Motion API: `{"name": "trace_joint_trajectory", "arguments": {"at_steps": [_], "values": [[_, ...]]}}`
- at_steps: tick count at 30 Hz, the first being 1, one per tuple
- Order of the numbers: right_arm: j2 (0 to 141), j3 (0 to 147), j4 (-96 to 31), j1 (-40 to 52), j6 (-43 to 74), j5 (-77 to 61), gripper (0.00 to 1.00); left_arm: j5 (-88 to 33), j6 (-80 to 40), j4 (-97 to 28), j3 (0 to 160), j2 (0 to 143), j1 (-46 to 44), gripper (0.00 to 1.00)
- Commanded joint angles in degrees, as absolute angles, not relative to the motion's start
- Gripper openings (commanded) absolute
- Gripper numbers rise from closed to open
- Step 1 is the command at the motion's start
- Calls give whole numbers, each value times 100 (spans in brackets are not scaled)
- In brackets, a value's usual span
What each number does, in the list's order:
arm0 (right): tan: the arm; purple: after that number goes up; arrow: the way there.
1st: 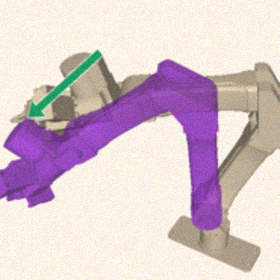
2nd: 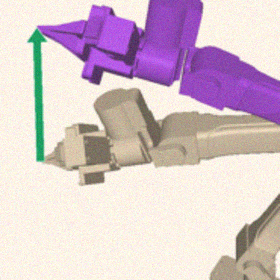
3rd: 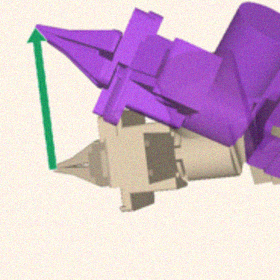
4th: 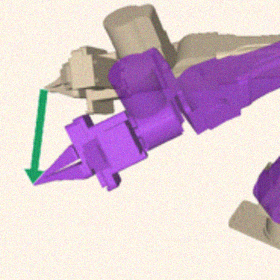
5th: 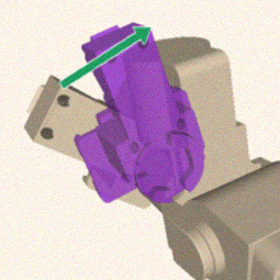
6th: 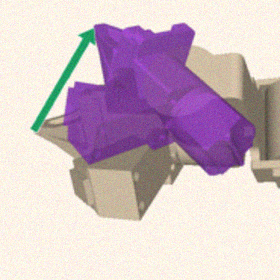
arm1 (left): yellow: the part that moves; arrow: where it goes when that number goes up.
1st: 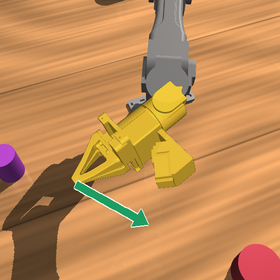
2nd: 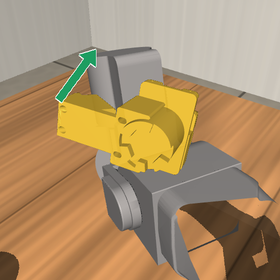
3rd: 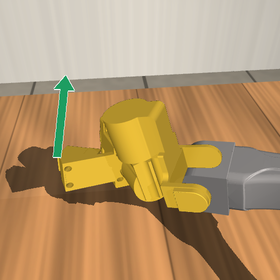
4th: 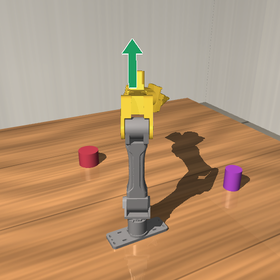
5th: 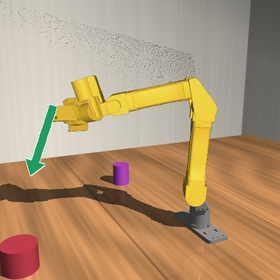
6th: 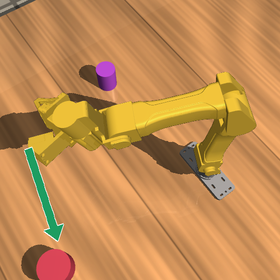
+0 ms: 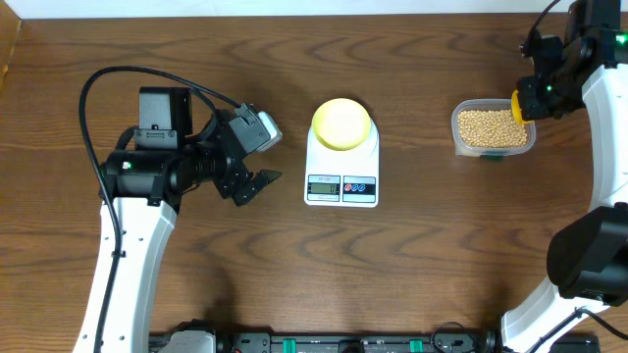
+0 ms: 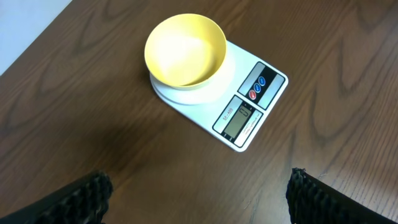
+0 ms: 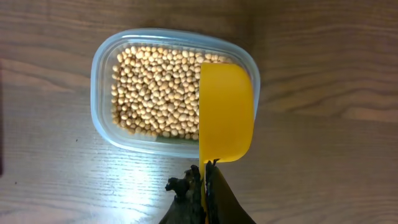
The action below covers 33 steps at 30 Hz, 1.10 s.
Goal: Scoop item into bowl and weigh 50g on scale
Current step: 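Lower the scoop into the soybean tub with the right gripper, then drag the scoop through the soybeans to fill it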
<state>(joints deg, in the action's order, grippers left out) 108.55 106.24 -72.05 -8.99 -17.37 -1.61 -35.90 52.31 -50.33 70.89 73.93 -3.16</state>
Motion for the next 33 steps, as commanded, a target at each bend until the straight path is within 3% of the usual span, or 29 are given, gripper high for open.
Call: {"name": "trace_joint_trajectory", "arguments": {"at_steps": [1,33], "values": [[10890,10584,-7279,-939,-1780,-397,1,-3662,5172,-5046,7048,7439,-292,92],[11845,10556,-7271,-1052,-1544,-554,1,-3662,5172,-5046,7048,7439,-292,92]]}}
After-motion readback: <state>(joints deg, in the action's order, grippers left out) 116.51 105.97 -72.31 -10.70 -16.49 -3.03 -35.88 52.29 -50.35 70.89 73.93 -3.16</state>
